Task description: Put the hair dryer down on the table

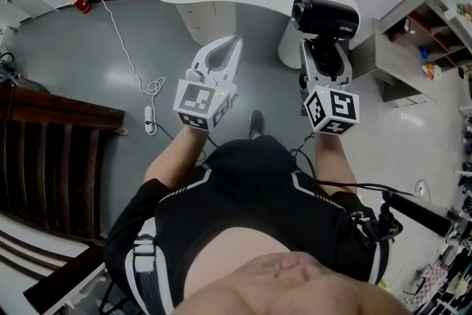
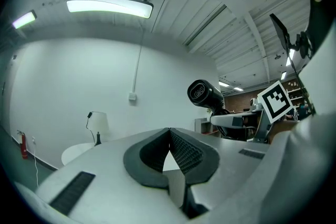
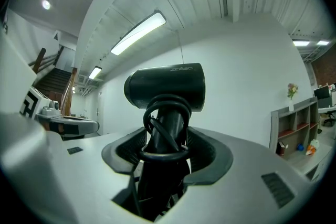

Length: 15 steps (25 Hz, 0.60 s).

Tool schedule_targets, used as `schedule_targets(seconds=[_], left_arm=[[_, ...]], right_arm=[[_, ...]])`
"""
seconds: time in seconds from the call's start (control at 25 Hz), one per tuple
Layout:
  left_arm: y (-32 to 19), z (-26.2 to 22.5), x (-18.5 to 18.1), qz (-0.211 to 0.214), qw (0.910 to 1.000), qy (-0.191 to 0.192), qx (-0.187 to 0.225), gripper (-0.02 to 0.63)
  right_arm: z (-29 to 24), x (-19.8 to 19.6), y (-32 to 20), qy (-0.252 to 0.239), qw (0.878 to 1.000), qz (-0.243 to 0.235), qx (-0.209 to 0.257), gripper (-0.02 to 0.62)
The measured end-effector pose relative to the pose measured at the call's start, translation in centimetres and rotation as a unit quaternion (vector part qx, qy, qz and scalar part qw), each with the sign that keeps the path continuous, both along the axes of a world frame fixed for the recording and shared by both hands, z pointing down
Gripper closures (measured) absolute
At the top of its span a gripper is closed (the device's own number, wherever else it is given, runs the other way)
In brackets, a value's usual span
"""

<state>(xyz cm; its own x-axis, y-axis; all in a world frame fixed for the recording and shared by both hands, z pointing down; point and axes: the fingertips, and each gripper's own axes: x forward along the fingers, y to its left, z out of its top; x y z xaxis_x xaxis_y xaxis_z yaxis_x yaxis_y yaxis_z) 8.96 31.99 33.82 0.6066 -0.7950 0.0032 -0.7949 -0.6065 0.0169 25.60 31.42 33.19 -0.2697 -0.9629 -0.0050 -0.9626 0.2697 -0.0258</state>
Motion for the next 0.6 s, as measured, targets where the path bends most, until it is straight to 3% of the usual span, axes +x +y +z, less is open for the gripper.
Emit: schedule_targets(seconds=[0.6], left_arm=[[-10.2,0.4,2.8,-0.024,0.9997,0.0,-0.005,0.574]], right_arm=[[1.3,3.3,-10.6,-0.005,1.0,-0.008,-0.014,0.345]])
